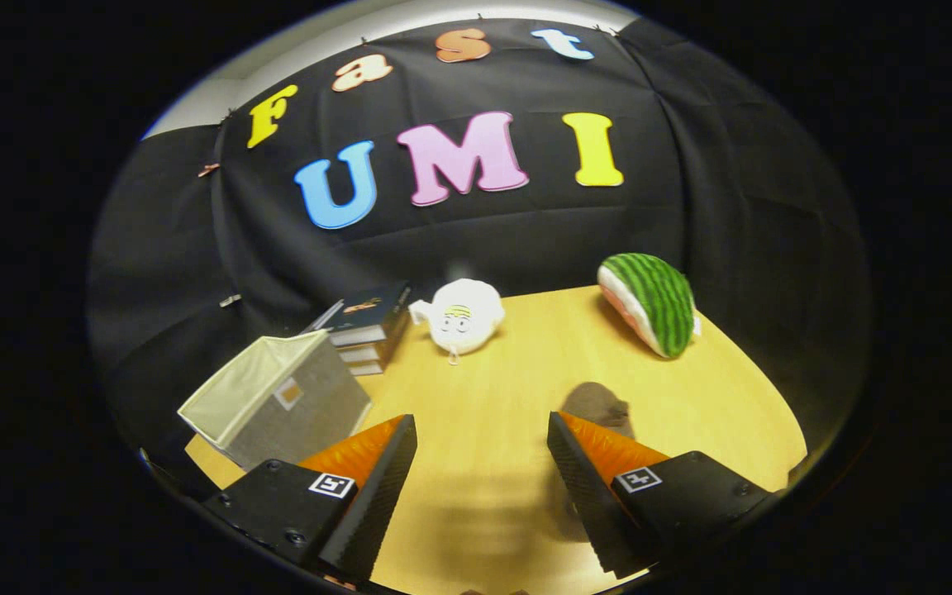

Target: Open the storage box then place both shoes into the box .Put the left shoe in first, then the right shoe, with the right side of both shoes facing outward in a uniform manner.

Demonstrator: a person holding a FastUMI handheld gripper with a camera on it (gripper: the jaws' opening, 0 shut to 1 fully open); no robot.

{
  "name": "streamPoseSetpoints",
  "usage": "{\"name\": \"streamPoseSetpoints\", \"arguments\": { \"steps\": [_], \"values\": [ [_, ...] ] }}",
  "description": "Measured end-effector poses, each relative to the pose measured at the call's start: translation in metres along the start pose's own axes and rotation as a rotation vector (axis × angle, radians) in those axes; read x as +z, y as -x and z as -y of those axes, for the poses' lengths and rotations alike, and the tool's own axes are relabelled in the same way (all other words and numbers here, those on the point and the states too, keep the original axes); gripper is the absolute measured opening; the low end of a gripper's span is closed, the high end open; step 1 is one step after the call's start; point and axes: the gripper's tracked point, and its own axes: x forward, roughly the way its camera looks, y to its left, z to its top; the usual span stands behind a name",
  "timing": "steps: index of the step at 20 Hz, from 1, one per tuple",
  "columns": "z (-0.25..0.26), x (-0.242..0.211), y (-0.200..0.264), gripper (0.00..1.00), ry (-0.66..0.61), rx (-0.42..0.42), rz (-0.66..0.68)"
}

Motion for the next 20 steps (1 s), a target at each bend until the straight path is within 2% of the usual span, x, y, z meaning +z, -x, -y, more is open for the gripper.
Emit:
{"name": "streamPoseSetpoints", "arguments": {
  "steps": [3,6,8,11,13,15,19,20],
  "values": [
    [0.063,-0.029,-0.008,0.98,-0.005,-0.101,-0.087],
    [0.090,-0.045,-0.020,0.97,-0.047,-0.138,-0.123],
    [0.102,-0.054,-0.025,0.97,-0.067,-0.141,-0.144],
    [0.109,-0.067,-0.038,0.80,-0.083,-0.127,-0.191],
    [0.108,-0.068,-0.050,0.81,-0.109,-0.121,-0.198],
    [0.112,-0.072,-0.064,0.74,-0.118,-0.132,-0.208],
    [0.112,-0.077,-0.085,0.70,-0.175,-0.117,-0.236],
    [0.110,-0.078,-0.089,0.66,-0.192,-0.109,-0.245]
  ]
}}
